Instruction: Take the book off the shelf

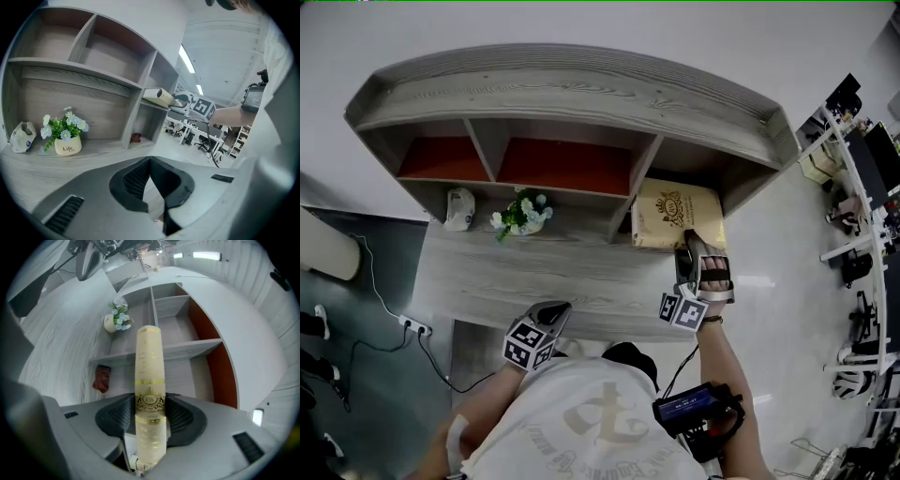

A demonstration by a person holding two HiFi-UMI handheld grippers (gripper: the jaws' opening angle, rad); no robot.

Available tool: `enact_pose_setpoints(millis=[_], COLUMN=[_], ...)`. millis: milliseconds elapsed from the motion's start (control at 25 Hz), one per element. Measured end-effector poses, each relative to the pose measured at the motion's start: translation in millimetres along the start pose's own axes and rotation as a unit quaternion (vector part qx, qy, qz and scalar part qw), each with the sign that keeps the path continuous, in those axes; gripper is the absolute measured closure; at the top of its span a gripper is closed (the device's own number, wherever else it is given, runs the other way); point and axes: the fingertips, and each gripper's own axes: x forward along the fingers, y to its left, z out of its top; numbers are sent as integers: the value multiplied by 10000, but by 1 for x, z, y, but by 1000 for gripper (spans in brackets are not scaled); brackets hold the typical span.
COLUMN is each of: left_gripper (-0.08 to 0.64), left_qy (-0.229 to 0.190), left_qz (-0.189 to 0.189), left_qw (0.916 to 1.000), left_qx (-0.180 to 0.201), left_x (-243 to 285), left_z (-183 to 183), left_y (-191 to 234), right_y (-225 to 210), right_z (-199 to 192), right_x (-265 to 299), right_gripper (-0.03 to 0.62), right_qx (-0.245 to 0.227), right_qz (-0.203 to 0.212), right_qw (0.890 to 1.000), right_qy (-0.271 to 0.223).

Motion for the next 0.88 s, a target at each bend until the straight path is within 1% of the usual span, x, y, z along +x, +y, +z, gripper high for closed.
enact_pose_setpoints(millis=[200, 440, 640, 760, 880], left_gripper=[546, 546, 546, 546, 546], left_qy=[6, 35, 56, 46, 28], left_qz=[-132, -310, -431, -474, -482], left_qw=[9999, 9994, 9988, 9985, 9985], left_qx=[91, 176, 236, 266, 272], left_x=[1, 3, 2, 0, -2], left_z=[0, -3, -5, -6, -6], left_y=[-8, -17, -24, -25, -24], right_y=[-7, -2, 0, 10, 23], right_z=[2, 2, 6, 8, 9], right_x=[-24, -51, -77, -88, -92], right_gripper=[390, 391, 391, 391, 391], right_qx=[68, 76, 235, 246, 236], right_qz=[-87, -44, -95, 25, 258], right_qw=[9999, 10000, 9997, 9997, 9994], right_qy=[-1, 19, -61, -69, -64])
